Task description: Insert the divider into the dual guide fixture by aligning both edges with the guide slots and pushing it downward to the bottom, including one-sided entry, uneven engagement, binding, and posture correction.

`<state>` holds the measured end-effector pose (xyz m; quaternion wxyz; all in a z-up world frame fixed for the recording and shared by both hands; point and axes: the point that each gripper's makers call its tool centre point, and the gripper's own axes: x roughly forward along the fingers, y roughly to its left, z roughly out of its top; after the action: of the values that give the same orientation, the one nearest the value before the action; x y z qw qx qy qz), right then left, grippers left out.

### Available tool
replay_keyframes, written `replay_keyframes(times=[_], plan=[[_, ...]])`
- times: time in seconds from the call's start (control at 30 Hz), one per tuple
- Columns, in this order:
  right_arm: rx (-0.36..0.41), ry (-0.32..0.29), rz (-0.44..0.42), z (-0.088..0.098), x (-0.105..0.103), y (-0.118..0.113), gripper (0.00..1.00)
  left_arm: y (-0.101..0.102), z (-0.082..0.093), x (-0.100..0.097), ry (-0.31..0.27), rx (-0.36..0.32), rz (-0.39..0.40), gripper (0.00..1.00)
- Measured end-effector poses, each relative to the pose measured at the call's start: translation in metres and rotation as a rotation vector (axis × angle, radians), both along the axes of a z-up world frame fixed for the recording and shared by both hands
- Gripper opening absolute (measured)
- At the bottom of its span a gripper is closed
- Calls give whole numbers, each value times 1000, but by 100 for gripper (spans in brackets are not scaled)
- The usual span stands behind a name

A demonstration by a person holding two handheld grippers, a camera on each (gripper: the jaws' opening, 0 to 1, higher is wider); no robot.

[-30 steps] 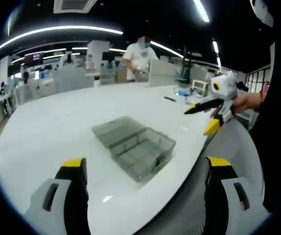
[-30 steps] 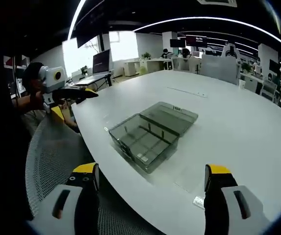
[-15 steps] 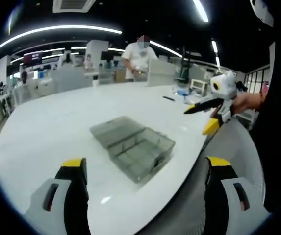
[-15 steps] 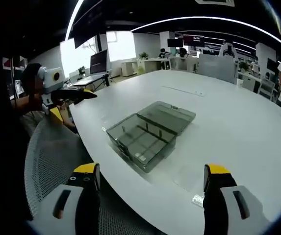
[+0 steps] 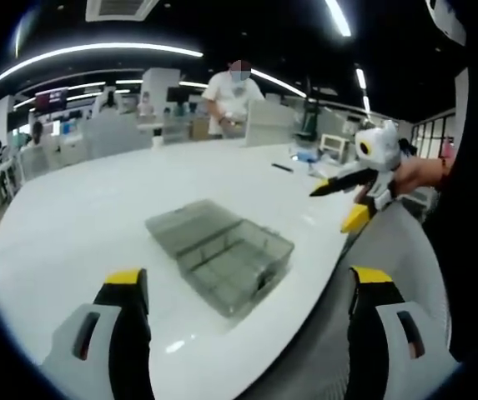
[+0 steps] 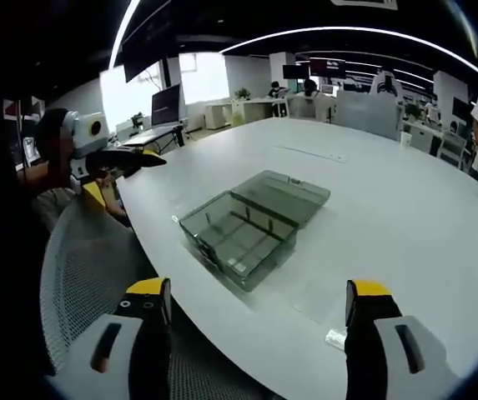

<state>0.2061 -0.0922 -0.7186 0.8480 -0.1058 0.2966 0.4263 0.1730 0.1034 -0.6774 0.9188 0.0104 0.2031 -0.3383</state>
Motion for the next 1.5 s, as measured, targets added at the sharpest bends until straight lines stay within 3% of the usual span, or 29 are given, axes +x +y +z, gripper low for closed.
replay_keyframes(times=[0.7, 1.5], plan=[[-12, 3, -57, -3, 9, -20, 79, -22, 4, 9, -12, 1, -43, 98], [-38, 66, -150, -21, 17, -43, 72, -48, -4, 8, 20, -7, -126, 97]])
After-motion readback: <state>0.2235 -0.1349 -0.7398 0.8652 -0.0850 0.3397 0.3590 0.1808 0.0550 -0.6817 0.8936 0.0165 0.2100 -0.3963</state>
